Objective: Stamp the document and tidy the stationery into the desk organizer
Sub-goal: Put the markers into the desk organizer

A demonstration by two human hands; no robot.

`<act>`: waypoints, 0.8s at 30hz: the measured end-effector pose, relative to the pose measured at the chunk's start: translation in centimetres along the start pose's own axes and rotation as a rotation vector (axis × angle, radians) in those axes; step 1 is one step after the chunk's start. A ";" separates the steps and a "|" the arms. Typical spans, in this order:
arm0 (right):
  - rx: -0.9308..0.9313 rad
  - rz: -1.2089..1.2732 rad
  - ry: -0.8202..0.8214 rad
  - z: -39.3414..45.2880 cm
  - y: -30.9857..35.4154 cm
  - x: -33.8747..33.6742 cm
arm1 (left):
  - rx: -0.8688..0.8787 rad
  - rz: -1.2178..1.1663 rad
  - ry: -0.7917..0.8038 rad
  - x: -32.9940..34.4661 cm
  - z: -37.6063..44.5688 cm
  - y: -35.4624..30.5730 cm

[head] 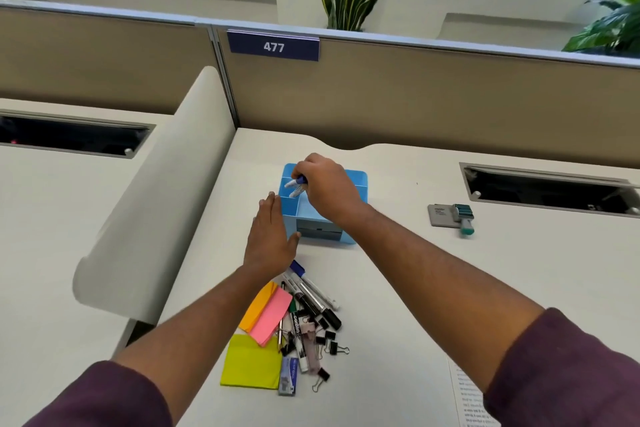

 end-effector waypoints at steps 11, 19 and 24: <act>0.186 0.045 -0.301 -4.1 -1.5 -1.7 | -0.108 -0.038 -0.059 -0.6 -2.3 1.8; 0.363 0.014 0.268 -16.9 -3.3 3.9 | -0.024 0.137 0.097 0.2 -5.1 3.5; 0.329 -0.064 0.373 -21.1 -3.5 6.0 | 0.077 0.169 0.163 0.6 -5.9 3.0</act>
Point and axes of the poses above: each hand's wrist, its own z-axis towards the middle knuckle, its own x-axis out of the palm, y = z × x, the point moved 5 cm from there along z, towards the middle knuckle, and after that the axes turned 13 degrees about -y, right-handed, at the moved point
